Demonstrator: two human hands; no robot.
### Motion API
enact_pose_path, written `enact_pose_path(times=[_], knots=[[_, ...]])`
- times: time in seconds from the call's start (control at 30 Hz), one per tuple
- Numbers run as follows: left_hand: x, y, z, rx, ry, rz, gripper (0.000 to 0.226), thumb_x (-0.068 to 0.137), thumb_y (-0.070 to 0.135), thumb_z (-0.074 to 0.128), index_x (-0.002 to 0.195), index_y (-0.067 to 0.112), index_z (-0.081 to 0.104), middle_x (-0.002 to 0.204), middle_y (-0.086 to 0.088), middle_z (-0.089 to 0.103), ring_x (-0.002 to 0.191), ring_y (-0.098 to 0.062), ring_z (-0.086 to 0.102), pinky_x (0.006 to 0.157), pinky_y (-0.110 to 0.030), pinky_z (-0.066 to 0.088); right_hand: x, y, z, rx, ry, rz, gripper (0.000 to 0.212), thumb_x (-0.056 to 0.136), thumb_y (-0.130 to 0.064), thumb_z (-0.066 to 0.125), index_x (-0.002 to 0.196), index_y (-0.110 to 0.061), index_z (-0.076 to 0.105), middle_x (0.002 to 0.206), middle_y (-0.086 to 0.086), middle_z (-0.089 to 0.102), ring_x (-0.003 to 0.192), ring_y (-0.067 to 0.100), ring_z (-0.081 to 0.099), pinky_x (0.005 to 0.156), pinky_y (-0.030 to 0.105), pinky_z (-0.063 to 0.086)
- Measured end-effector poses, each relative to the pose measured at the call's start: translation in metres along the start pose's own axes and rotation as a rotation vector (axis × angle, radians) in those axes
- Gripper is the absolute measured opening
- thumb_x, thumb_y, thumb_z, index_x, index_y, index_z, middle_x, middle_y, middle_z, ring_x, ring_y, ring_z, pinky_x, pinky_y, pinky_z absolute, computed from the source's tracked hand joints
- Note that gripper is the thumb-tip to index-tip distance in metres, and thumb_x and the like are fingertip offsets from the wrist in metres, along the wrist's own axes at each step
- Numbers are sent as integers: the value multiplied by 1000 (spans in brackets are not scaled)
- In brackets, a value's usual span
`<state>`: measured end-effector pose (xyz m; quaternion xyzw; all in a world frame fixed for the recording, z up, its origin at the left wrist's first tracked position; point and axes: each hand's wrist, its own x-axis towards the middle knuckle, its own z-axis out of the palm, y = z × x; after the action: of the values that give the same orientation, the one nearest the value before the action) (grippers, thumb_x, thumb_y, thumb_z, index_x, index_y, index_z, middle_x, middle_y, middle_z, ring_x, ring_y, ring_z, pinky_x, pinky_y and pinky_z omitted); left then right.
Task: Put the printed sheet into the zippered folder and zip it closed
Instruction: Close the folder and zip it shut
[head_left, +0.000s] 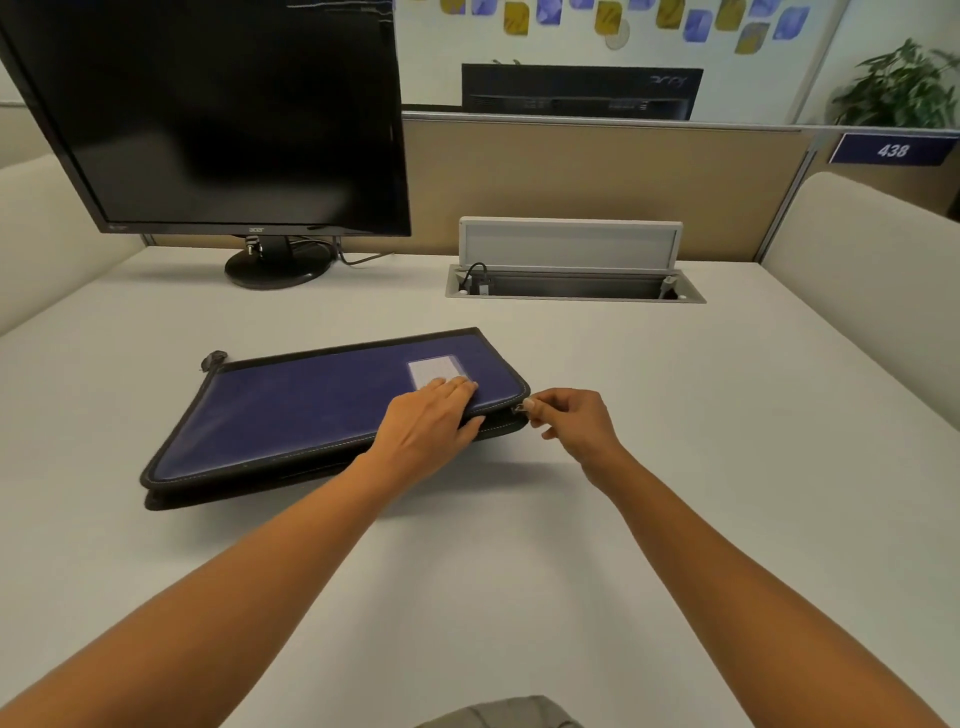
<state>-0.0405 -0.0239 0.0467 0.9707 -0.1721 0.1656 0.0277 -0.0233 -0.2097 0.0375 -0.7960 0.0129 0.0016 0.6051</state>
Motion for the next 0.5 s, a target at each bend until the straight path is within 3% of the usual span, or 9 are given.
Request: enact_pose_path(times=[0.23,0.37,0.5], knots=[[8,8,-10,2,30,12,44,98,35,31,133,10,40,134,-10,52,114,-26,56,80,-38,50,-7,-18,9,24,-30,-75,19,86,-14,60,98,-2,67,82,10,65,66,10,57,53,15,44],[1,-2,-15,-41,81,56,39,98,26,38,124,1,50,116,-19,64,97,-34,64,73,-44,54,-7,-22,12,-3,-50,-112,20,86,-17,61,100,-4,68,82,7,66,65,7,57,50,13,44],[-7,-7,-22,-80,137,92,28,92,16,50,108,-6,60,94,-24,70,75,-38,68,56,-45,55,-7,-22,16,-27,-60,-126,21,86,-19,61,99,-5,68,80,6,65,65,6,57,46,9,44]])
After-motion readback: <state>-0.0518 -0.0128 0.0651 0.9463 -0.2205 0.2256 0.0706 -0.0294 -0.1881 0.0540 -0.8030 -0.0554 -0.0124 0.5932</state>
